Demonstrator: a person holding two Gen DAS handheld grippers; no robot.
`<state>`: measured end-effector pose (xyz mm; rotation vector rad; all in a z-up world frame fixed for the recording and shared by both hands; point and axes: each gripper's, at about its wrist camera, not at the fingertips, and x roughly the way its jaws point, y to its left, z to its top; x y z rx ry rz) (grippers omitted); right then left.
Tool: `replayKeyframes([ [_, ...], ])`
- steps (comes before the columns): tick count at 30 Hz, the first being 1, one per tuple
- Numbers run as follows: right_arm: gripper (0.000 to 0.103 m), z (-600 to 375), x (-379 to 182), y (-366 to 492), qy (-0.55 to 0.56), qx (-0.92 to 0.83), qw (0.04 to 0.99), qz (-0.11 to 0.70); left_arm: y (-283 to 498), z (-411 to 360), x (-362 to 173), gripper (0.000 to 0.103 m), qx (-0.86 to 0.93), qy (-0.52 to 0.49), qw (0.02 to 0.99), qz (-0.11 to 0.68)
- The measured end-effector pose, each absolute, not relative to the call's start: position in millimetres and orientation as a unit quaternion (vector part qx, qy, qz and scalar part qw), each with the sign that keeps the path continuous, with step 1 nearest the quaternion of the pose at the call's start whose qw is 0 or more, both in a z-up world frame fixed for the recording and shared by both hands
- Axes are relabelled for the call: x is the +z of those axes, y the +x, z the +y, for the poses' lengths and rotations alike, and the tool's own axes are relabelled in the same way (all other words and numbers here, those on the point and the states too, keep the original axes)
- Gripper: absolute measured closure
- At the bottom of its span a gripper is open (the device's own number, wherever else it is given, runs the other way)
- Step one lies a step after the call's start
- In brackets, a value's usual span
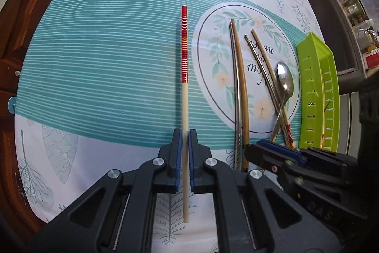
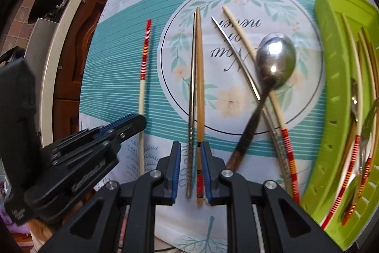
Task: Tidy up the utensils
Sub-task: 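Lift the red-banded chopstick with the left tool while the right tool lifts the metal chopstick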
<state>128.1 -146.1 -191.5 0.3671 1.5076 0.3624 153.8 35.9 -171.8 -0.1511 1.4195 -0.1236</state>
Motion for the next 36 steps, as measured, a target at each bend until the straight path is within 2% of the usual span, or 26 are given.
replayKeyframes([
  [12, 0.086, -120, -201, 134, 0.144, 0.125, 0.694, 0.694, 143, 69, -163, 0.1, -0.075, -0.095, 0.759, 0.639],
  [26, 0.086, -71, -194, 146, 0.002, 0.055, 0.715, 0.697, 140, 98, -158, 0.1, -0.078, -0.113, 0.763, 0.632],
  [31, 0.086, -57, -194, 147, -0.005, 0.043, 0.716, 0.697, 137, 99, -161, 0.1, -0.082, -0.119, 0.757, 0.637],
  [34, 0.087, -57, -193, 148, -0.015, 0.045, 0.719, 0.694, 136, 97, -167, 0.1, -0.085, -0.12, 0.751, 0.644],
  [36, 0.097, -58, -192, 151, -0.02, 0.043, 0.718, 0.694, 135, 95, -169, 0.1, -0.086, -0.119, 0.749, 0.646],
])
